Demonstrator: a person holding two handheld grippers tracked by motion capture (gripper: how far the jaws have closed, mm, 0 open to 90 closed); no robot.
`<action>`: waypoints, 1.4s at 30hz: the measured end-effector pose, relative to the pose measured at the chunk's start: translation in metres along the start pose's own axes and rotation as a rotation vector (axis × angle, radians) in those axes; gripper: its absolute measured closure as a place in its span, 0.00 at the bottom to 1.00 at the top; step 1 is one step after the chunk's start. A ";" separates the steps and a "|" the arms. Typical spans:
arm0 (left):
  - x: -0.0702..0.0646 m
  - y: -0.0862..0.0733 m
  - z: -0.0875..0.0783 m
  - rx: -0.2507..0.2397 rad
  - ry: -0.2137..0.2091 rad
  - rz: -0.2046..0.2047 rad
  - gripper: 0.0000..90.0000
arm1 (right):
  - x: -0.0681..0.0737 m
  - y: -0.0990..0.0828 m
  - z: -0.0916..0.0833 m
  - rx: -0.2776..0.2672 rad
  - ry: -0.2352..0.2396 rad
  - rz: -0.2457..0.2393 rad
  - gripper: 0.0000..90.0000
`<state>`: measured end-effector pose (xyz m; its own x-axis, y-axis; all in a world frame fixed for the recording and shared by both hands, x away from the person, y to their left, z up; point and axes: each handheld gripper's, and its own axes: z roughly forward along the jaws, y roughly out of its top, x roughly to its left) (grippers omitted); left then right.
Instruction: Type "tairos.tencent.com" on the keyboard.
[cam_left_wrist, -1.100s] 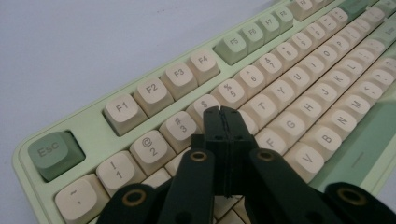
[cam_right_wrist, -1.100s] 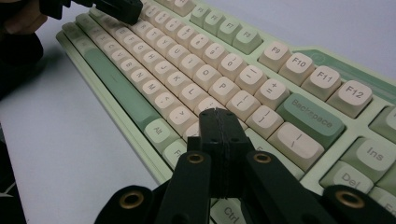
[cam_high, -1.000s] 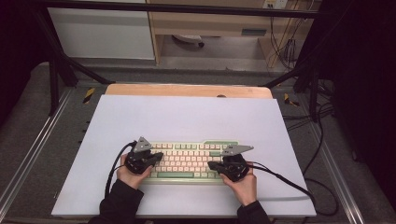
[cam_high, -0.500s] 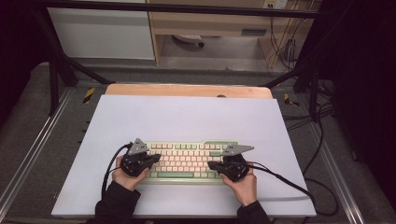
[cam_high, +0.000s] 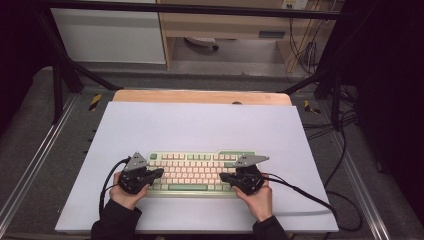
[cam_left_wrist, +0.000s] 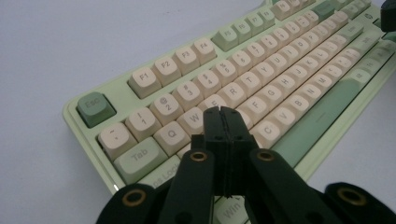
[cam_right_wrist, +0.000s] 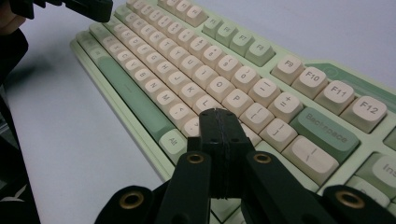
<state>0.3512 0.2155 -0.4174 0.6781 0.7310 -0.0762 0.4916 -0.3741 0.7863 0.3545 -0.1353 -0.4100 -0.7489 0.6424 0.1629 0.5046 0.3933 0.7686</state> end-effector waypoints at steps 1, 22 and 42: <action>0.000 -0.001 -0.001 0.003 0.001 0.002 1.00 | 0.001 0.001 0.000 0.002 0.001 -0.005 1.00; 0.009 -0.011 -0.011 -0.017 -0.002 -0.023 1.00 | 0.024 0.022 0.026 0.017 0.037 -0.044 1.00; 0.009 -0.012 -0.010 -0.015 -0.005 -0.020 1.00 | 0.041 0.030 0.068 0.052 0.066 -0.048 1.00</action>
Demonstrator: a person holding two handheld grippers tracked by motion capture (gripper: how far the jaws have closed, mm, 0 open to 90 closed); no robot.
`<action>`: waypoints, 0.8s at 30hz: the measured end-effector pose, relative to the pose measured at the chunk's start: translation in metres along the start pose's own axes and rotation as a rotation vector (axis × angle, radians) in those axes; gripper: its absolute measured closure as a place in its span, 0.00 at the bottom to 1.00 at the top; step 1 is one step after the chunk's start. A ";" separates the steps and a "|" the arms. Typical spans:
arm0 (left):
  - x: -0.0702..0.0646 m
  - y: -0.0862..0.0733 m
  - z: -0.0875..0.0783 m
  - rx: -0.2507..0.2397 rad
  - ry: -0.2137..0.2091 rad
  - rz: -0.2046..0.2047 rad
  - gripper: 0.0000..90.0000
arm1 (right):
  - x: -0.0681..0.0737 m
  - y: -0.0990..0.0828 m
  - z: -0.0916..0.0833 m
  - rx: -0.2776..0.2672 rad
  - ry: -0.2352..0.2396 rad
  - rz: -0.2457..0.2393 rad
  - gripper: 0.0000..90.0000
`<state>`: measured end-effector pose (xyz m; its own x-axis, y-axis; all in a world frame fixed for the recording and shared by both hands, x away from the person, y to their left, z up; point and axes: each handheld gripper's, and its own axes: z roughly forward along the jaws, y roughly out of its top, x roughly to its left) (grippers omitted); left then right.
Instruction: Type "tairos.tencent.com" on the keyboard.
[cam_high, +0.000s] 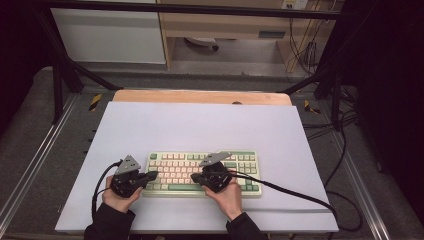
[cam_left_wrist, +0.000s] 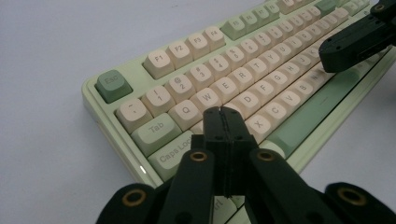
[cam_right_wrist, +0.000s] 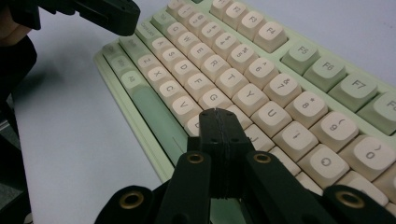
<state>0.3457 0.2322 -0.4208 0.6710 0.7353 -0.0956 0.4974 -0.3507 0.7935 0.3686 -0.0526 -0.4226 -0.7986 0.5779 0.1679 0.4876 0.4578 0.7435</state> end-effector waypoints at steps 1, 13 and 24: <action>0.000 0.000 0.000 0.001 0.000 0.000 1.00 | 0.000 0.000 0.001 0.003 0.000 0.000 1.00; 0.000 0.000 0.001 0.004 0.000 0.003 1.00 | 0.000 -0.004 0.008 0.015 -0.005 -0.004 1.00; 0.000 -0.001 0.001 0.001 0.001 0.002 1.00 | 0.001 -0.001 -0.001 -0.005 0.002 -0.011 1.00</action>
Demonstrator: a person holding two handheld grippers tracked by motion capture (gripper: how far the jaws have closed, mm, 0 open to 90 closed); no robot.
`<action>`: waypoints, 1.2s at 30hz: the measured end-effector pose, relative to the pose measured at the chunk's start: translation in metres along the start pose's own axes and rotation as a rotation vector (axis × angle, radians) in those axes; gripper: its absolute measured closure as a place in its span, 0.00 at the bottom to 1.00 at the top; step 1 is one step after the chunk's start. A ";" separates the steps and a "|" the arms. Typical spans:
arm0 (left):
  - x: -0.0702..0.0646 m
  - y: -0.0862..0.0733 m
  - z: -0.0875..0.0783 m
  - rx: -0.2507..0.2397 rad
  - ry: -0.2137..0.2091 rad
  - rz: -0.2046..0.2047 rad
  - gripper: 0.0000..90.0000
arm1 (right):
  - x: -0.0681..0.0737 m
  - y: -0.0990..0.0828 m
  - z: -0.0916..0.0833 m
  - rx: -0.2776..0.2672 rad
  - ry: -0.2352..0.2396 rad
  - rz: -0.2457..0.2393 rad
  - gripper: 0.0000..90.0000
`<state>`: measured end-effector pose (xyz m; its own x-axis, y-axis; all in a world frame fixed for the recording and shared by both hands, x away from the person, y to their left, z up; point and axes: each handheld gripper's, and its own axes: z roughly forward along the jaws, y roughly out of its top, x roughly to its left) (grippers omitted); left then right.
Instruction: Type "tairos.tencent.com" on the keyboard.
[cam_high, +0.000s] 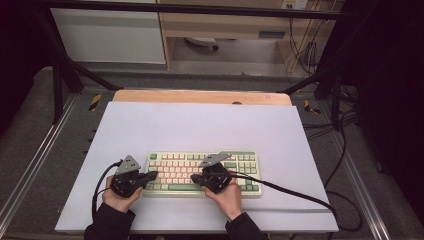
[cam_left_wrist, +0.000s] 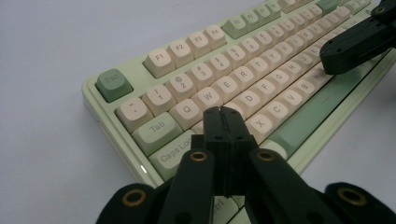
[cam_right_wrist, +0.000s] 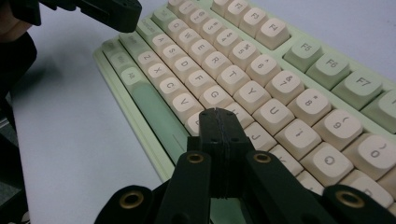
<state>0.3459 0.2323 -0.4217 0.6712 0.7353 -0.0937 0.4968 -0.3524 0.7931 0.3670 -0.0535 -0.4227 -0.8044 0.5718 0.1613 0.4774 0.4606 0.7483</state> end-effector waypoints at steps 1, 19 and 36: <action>0.000 0.000 0.000 0.000 0.000 0.000 1.00 | 0.000 0.001 -0.003 0.000 -0.004 -0.005 1.00; -0.002 0.001 0.000 -0.002 -0.002 0.006 1.00 | -0.015 -0.009 -0.044 -0.016 -0.056 0.005 1.00; -0.010 0.006 0.004 -0.010 -0.015 0.017 1.00 | -0.032 -0.032 -0.064 -0.023 -0.084 0.052 1.00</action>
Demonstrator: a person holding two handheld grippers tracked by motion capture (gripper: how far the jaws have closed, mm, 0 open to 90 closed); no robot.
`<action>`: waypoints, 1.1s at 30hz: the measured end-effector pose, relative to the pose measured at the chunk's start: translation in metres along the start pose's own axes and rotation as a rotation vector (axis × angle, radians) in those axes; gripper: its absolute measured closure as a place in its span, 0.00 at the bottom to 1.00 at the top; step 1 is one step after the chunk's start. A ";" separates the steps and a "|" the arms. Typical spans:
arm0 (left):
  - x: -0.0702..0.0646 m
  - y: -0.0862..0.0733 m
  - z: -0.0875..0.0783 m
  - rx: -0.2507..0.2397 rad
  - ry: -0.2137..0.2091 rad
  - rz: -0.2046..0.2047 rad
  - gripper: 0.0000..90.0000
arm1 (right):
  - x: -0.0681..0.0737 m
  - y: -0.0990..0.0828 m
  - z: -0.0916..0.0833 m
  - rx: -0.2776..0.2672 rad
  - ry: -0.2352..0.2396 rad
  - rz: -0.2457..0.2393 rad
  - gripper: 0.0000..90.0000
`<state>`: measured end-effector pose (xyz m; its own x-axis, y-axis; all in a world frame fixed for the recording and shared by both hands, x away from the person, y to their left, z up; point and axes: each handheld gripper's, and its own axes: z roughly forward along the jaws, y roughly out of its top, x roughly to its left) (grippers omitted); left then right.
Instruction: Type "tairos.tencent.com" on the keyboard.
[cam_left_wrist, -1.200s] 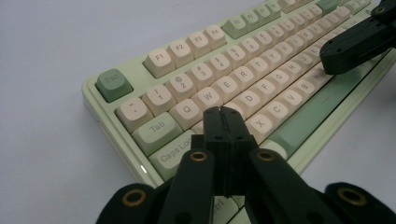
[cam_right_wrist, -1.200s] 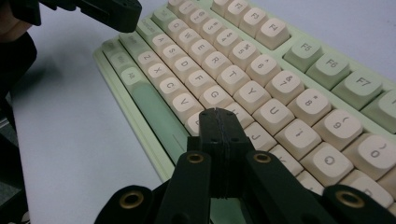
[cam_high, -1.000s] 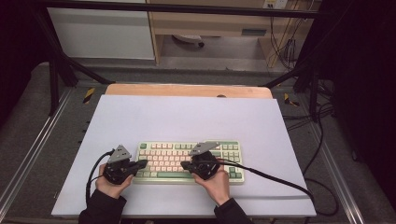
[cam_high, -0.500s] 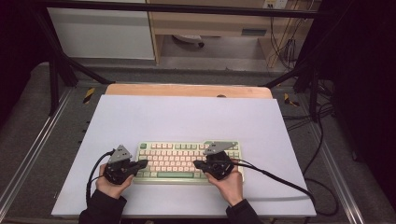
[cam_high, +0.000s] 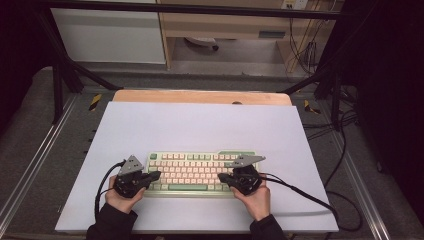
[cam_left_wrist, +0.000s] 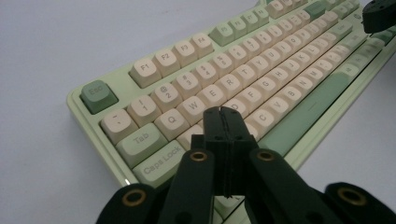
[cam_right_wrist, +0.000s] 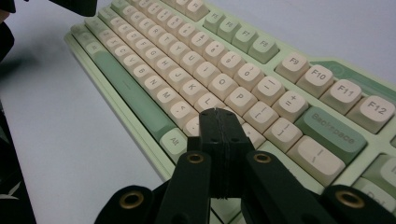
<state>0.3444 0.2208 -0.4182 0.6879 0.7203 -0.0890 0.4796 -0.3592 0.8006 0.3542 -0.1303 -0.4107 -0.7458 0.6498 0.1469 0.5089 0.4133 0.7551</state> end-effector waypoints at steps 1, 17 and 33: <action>-0.001 0.001 0.001 0.001 -0.003 0.000 1.00 | -0.001 -0.001 0.000 -0.003 -0.001 0.000 1.00; -0.023 0.011 0.027 0.034 -0.039 0.028 1.00 | -0.003 -0.003 -0.003 -0.008 -0.002 0.008 1.00; -0.030 0.009 0.038 0.061 -0.046 0.052 1.00 | -0.004 -0.004 -0.004 -0.011 -0.001 0.013 1.00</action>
<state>0.3491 0.1734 -0.4313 0.7362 0.6725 -0.0762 0.4739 -0.4319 0.7674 0.3540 -0.1370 -0.4117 -0.7386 0.6557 0.1564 0.5142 0.3979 0.7598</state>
